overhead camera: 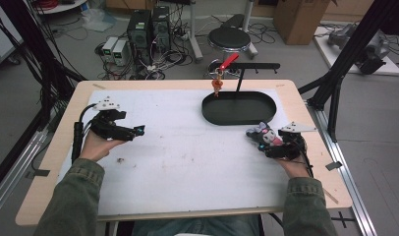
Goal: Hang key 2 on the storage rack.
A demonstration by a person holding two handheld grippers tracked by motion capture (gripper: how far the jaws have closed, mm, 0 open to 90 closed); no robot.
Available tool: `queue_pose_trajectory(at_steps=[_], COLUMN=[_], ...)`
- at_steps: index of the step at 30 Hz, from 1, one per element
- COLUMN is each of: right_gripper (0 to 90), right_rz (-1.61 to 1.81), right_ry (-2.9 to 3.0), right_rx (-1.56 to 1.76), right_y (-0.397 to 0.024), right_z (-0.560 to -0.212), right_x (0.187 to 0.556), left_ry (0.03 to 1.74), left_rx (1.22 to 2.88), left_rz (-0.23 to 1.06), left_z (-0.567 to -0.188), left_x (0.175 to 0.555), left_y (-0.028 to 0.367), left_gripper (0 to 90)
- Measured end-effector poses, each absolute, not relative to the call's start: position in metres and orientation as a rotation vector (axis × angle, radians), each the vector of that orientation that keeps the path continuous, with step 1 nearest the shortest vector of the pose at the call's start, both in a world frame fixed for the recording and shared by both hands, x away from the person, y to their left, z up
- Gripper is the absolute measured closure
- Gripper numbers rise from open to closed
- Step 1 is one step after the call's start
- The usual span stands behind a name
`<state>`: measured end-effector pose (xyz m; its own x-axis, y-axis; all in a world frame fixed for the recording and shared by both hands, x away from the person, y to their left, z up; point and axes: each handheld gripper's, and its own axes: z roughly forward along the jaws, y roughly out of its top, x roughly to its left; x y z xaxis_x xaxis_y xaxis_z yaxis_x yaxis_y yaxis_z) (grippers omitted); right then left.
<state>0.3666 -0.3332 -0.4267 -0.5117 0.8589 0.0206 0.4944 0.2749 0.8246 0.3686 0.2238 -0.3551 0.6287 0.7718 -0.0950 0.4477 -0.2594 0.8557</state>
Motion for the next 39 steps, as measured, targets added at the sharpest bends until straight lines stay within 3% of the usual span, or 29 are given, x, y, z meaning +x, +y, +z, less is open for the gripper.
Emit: queue_pose_trajectory(at_steps=[11,15,20,23,39], right_gripper=[0.7,7.2,34.8,43.4,46.0], right_rz=[0.942,0.877,0.850,0.855,1.005], right_ry=[2.136,2.157,2.224,2.224,2.165], right_rx=[1.341,1.381,1.323,1.296,1.365], right_y=[-0.336,-0.337,-0.334,-0.333,-0.337], right_z=[-0.438,-0.442,-0.442,-0.439,-0.411], right_x=[0.378,0.380,0.379,0.376,0.367], left_ry=[0.994,1.003,1.026,1.039,1.087], left_rx=[1.917,1.916,1.919,1.925,1.880], left_rz=[0.412,0.412,0.414,0.416,0.419], left_z=[-0.374,-0.381,-0.392,-0.398,-0.420], left_x=[0.350,0.340,0.328,0.322,0.295], left_y=[0.238,0.245,0.252,0.256,0.270], left_gripper=[4.4,4.4,4.4,4.4,4.4])
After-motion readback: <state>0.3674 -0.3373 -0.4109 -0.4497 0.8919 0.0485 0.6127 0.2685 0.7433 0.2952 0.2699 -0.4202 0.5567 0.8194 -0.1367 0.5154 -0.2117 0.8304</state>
